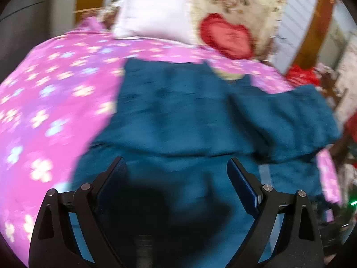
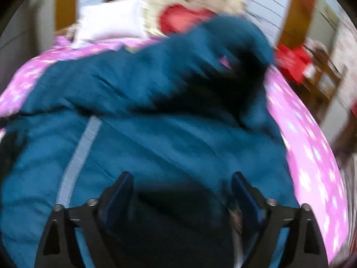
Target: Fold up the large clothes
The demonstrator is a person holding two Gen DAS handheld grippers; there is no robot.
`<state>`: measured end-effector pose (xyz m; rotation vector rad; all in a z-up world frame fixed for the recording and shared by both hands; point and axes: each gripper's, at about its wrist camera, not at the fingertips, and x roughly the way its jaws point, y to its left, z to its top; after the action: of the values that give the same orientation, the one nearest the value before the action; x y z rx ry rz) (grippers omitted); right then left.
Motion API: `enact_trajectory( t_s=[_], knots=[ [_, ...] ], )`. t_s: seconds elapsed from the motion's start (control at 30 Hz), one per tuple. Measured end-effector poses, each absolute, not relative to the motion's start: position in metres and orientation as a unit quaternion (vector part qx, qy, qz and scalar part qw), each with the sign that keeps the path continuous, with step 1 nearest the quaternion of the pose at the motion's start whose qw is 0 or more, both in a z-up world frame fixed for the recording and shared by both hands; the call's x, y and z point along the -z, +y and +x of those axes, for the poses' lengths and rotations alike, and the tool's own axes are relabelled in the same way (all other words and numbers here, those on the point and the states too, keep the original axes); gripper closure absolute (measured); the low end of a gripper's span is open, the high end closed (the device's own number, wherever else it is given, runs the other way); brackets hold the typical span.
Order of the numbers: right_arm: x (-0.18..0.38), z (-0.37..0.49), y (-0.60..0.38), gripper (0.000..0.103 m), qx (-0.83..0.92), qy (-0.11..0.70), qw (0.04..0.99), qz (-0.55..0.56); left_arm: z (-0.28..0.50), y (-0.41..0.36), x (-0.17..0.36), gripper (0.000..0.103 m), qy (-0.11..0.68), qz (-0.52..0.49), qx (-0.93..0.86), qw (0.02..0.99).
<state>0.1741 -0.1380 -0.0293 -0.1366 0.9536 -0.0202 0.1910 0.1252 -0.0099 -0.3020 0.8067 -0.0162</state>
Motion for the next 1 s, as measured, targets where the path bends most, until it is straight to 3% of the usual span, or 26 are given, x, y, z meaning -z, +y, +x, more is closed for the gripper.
enact_trajectory(
  t_s=[0.23,0.43,0.47,0.5,0.53,0.57,0.83,1.0],
  knots=[
    [0.037,0.174,-0.154,0.0,0.0,0.481,0.876,-0.041,0.252,0.053,-0.004,0.011,0.408,-0.155,0.078,0.897],
    [0.035,0.174,-0.148,0.0,-0.003,0.482,0.875,-0.057,0.292,0.026,0.034,0.011,0.467,-0.172,0.098,0.862],
    [0.035,0.173,-0.147,0.0,-0.003,0.481,0.875,-0.058,0.291,0.027,0.036,0.021,0.461,-0.176,0.093,0.865],
    [0.035,0.172,-0.147,0.0,-0.004,0.481,0.875,-0.061,0.289,0.028,0.034,0.038,0.454,-0.179,0.091,0.868],
    [0.035,0.172,-0.146,0.0,-0.004,0.48,0.875,-0.062,0.288,0.029,0.032,0.083,0.454,-0.182,0.093,0.867],
    [0.034,0.172,-0.147,0.0,-0.004,0.48,0.875,-0.062,0.288,0.03,0.029,0.092,0.455,-0.186,0.098,0.865],
    [0.037,0.174,-0.147,0.0,-0.004,0.478,0.876,-0.057,0.26,0.069,-0.034,0.094,0.371,-0.163,0.085,0.911],
    [0.039,0.175,-0.149,0.0,-0.006,0.479,0.876,-0.052,0.253,0.115,-0.043,0.095,0.354,-0.165,0.058,0.919]
  ],
)
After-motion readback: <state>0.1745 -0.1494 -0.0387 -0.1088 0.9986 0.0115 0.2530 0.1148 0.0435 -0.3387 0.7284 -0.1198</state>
